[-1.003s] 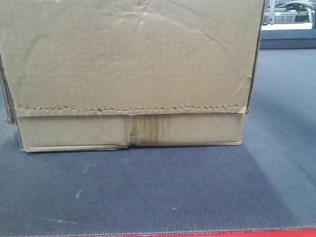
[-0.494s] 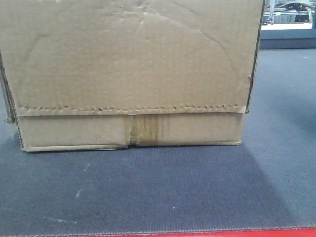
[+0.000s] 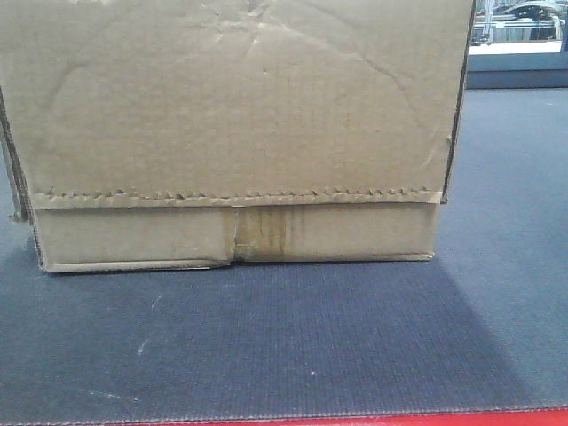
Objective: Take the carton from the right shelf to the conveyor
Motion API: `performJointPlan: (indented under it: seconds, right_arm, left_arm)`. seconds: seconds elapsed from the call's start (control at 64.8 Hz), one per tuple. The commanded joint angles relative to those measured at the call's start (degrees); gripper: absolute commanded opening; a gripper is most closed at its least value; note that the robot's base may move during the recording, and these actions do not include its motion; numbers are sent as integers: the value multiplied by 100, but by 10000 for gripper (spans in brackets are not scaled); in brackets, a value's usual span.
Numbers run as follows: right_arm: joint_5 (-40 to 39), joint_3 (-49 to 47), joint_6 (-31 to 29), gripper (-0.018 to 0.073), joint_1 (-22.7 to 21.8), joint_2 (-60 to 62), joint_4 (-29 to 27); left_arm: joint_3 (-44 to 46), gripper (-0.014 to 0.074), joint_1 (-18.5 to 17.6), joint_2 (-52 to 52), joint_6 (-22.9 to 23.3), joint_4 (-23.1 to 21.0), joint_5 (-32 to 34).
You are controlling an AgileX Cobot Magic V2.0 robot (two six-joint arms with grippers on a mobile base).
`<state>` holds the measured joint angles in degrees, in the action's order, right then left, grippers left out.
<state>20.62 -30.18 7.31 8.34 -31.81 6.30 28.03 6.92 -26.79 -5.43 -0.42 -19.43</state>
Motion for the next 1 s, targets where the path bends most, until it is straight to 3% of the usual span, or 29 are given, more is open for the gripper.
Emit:
performJointPlan:
  seconds: [0.0, 0.278, 0.987]
  right_arm:
    - [-262, 225, -190, -78, -23, 751, 75]
    - [-308, 287, -245, -78, -23, 2192, 75]
    - [-309, 287, -245, -78, -23, 2227, 64]
  left_arm:
    - [-101, 20, 5, 477, -22, -31, 169]
    - [-111, 20, 5, 1254, -22, -31, 158]
    - [-111, 20, 5, 1399, -22, -31, 158]
